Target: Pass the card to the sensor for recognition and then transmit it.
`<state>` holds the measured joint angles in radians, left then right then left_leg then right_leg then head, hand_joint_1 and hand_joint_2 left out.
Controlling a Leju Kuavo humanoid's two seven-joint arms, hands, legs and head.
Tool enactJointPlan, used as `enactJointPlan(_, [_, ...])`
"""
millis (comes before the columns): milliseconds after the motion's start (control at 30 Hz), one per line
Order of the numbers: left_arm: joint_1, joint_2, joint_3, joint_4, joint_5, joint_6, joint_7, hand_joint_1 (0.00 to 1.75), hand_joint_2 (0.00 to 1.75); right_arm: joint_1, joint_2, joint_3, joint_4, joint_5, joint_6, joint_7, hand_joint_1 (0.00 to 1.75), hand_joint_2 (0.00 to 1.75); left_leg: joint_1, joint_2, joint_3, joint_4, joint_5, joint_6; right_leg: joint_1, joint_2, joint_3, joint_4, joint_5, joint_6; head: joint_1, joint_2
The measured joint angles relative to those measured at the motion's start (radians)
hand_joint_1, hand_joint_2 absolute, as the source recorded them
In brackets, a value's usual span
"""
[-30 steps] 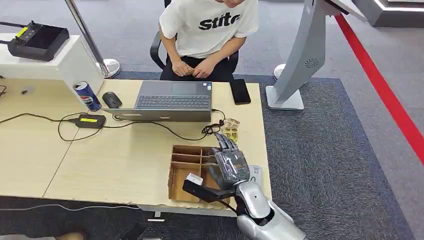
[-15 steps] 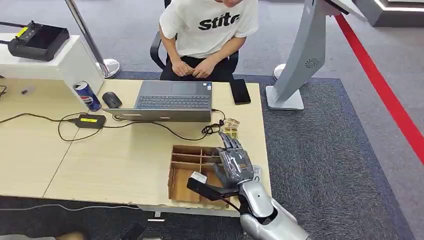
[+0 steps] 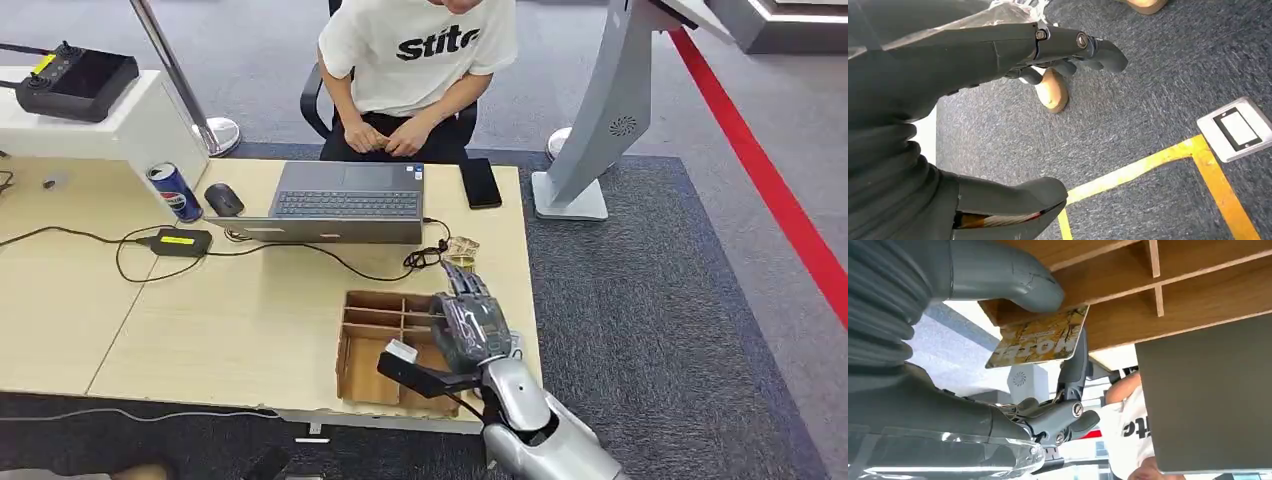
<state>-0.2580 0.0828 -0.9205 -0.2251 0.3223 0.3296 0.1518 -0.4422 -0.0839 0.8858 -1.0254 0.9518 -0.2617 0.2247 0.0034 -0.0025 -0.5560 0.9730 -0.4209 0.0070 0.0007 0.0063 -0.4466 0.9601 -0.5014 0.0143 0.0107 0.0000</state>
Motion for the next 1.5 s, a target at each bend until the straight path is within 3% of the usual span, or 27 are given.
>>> enactJointPlan(267, [0.0,0.0,0.0,0.0,-0.003,-0.003,0.0,0.0,1.75,-0.001,-0.01,-0.003,-0.003,0.006,0.004,0.003,0.91,1.75,0.0,0.0,0.0,0.0,0.0,0.0,0.0,0.0,0.0,0.0,0.0,0.0,0.0,0.0])
enactJointPlan(633, [0.001,0.0,0.009,0.0,-0.006,-0.003,0.0,0.0,1.75,-0.001,-0.026,-0.008,-0.013,0.013,0.007,0.01,0.91,1.75,0.0,0.0,0.0,0.0,0.0,0.0,0.0,0.0,0.0,0.0,0.0,0.0,0.0,0.0])
enactJointPlan(733, [0.002,0.001,0.015,0.0,0.004,-0.031,0.0,0.0,1.75,-0.001,-0.029,-0.009,-0.013,0.018,0.007,0.01,0.91,1.75,0.0,0.0,0.0,0.0,0.0,0.0,0.0,0.0,0.0,0.0,0.0,0.0,0.0,0.0])
enactJointPlan(833, [0.011,0.003,0.023,0.0,0.03,-0.089,-0.002,0.0,1.75,-0.001,-0.032,-0.011,-0.013,0.019,0.006,0.01,0.99,1.75,0.0,0.0,0.0,0.0,0.0,0.0,0.0,0.0,0.0,0.0,0.0,0.0,0.0,0.0])
enactJointPlan(967, [0.037,0.018,0.043,0.0,0.075,-0.189,-0.014,0.0,1.75,-0.001,-0.041,-0.018,-0.013,0.024,0.003,-0.001,0.99,1.75,0.0,0.0,0.0,0.0,0.0,0.0,0.0,0.0,0.0,0.0,0.0,0.0,0.0,0.0])
enactJointPlan(1033, [0.049,0.027,0.051,0.0,0.084,-0.208,-0.022,0.0,1.75,0.0,-0.045,-0.023,-0.013,0.026,0.003,-0.006,0.99,1.75,0.0,0.0,0.0,0.0,0.0,0.0,0.0,0.0,0.0,0.0,0.0,0.0,0.0,0.0])
enactJointPlan(1067, [0.053,0.031,0.055,0.0,0.085,-0.211,-0.023,0.0,1.75,0.0,-0.046,-0.024,-0.013,0.027,0.002,-0.008,1.75,1.75,0.0,0.0,0.0,0.0,0.0,0.0,0.0,0.0,0.0,0.0,0.0,0.0,0.0,0.0])
enactJointPlan(1167, [0.061,0.036,0.068,0.0,0.094,-0.226,-0.023,0.0,1.75,0.0,-0.048,-0.026,-0.013,0.028,0.003,-0.011,1.75,1.75,0.0,0.0,0.0,0.0,0.0,0.0,0.0,0.0,0.0,0.0,0.0,0.0,0.0,0.0])
enactJointPlan(1300, [0.097,0.069,0.101,0.0,0.194,-0.411,-0.011,0.0,1.75,0.0,-0.052,-0.033,-0.005,0.004,-0.008,-0.051,1.75,1.75,0.0,0.0,0.0,0.0,0.0,0.0,0.0,0.001,0.0,0.0,0.0,0.0,0.0,0.0])
enactJointPlan(1500, [0.126,0.116,0.15,0.001,0.265,-0.535,0.038,0.0,1.75,-0.007,-0.054,-0.035,0.019,-0.019,-0.031,-0.092,1.75,1.75,0.0,0.0,0.0,0.0,0.0,0.0,0.0,0.0,0.0,0.0,0.0,0.0,0.0,0.0])
